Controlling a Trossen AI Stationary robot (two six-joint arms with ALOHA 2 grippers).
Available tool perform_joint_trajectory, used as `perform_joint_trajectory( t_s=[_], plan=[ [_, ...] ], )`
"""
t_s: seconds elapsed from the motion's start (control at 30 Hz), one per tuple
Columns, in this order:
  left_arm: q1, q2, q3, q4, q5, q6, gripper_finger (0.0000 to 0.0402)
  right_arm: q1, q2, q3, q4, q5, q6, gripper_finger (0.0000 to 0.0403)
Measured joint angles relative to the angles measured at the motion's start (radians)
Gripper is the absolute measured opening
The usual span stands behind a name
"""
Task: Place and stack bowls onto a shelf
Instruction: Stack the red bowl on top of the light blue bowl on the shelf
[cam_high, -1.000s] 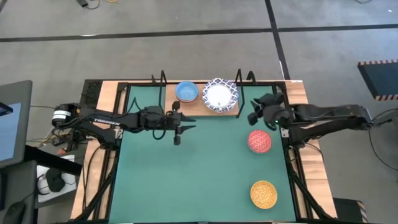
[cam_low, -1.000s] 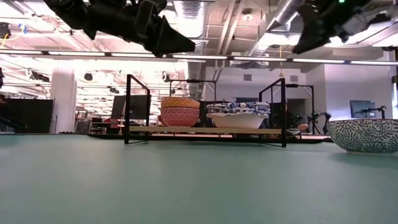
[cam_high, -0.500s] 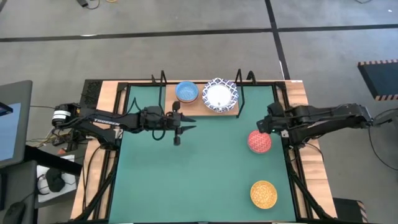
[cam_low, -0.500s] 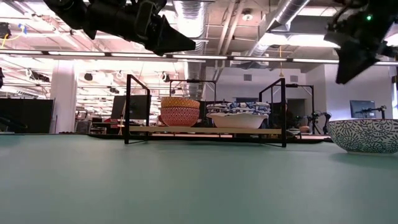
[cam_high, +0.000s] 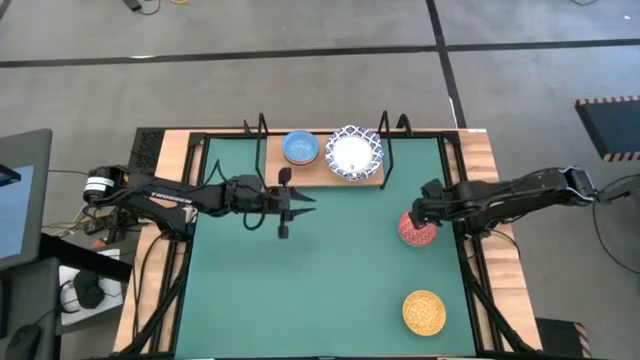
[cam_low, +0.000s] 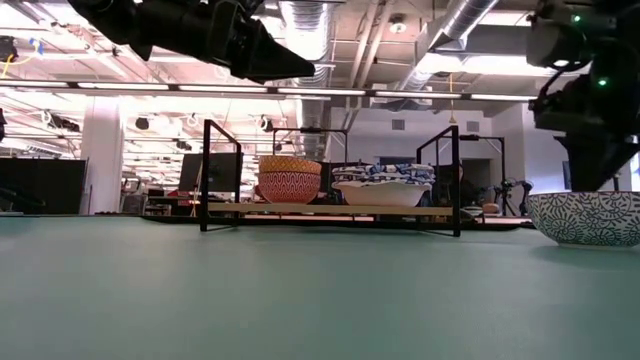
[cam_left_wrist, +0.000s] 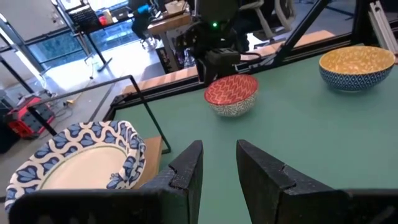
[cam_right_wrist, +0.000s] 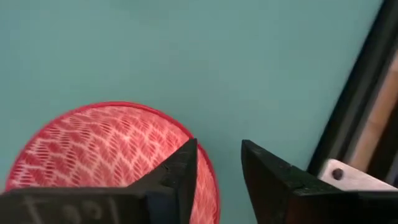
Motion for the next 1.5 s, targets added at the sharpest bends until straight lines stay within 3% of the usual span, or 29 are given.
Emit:
perform_joint_trajectory(
  t_s=[0.27,0.5,0.7,0.93,1.23,1.5],
  plan=[
    [0.000,0.000,0.000,-0.003,0.000,-0.016,0.0085,0.000,0.026,-0.042,0.082,-0.092,-0.093,0.0184],
    [0.000,0.000,0.000,-0.002,-0.001,-0.025,0.0085,0.004,0.025,-0.108,0.155,-0.097,-0.084,0.0136],
    [0.001,0.000,0.000,0.062,-0.030,-0.110,0.0085,0.064,0.022,-0.107,0.279,-0.043,-0.067,0.0036],
    [0.001,0.000,0.001,0.083,-0.030,-0.161,0.0107,0.160,0.025,-0.099,0.433,0.095,-0.094,0.0037],
    [0.001,0.006,0.002,0.087,-0.024,-0.246,0.0197,0.234,0.045,-0.094,0.745,0.215,-0.236,0.0038],
    [0.000,0.172,0.107,0.063,0.009,-0.341,0.0220,0.202,0.149,-0.089,0.961,0.265,-0.385,0.0038]
  ],
)
